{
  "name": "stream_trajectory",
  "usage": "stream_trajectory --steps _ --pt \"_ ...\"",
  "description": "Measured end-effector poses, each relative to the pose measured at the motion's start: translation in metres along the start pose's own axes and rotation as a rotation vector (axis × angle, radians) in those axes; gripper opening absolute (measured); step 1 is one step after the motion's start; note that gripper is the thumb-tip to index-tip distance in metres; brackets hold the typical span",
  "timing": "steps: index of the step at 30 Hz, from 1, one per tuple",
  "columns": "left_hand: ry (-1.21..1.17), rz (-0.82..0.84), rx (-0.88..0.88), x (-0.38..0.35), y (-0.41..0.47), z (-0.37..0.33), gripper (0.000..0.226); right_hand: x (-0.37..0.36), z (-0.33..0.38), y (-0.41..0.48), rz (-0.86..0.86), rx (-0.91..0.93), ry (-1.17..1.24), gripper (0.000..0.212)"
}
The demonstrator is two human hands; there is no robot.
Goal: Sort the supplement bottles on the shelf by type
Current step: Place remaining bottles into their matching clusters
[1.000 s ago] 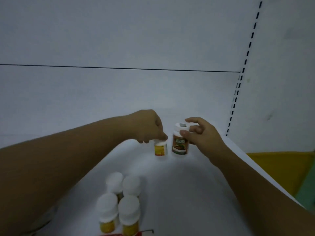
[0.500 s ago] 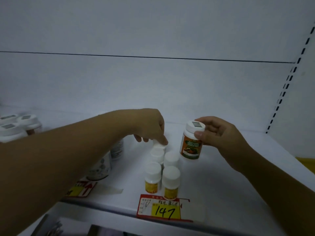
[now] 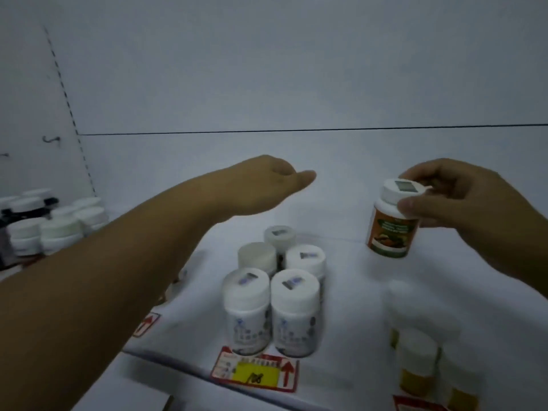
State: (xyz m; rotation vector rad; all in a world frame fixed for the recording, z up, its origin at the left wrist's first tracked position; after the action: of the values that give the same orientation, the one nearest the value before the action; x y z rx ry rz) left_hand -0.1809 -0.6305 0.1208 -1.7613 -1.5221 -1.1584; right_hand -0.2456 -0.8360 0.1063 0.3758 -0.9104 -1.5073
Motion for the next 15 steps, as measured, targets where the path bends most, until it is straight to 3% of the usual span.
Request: stream_trajectory --steps 2,8,12,15 --pt "-0.076 -0.037 0.04 0.028 0.001 0.045 0.051 -0.034 0.016 0.021 0.02 0.035 0.035 0.035" --pt "-0.249 -0.117 0.133 0.09 0.01 0.17 0.041 -0.156 0.032 0.092 0.07 0.086 0.037 0.028" --pt "-0.387 -0.228 0.163 0.096 0.006 0.248 0.043 -0.241 0.019 0.136 0.115 0.056 -0.096 0.025" --pt "-0.663 -0.227 0.148 0.08 0.0 0.286 0.036 -0.295 -0.005 0.157 0.192 -0.031 -0.149 0.022"
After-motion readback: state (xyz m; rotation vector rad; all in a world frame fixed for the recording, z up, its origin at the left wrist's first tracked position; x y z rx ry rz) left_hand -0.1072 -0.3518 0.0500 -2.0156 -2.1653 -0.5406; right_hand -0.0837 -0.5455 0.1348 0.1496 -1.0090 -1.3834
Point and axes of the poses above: each hand's wrist, its own y-axis towards the middle knuckle, its own x-axis out of the back of the hand, z = x × y, the point moved 10 cm from there along y, towards the middle knuckle, and after that the axes turned 14 degrees about x, right-handed, at the moved point
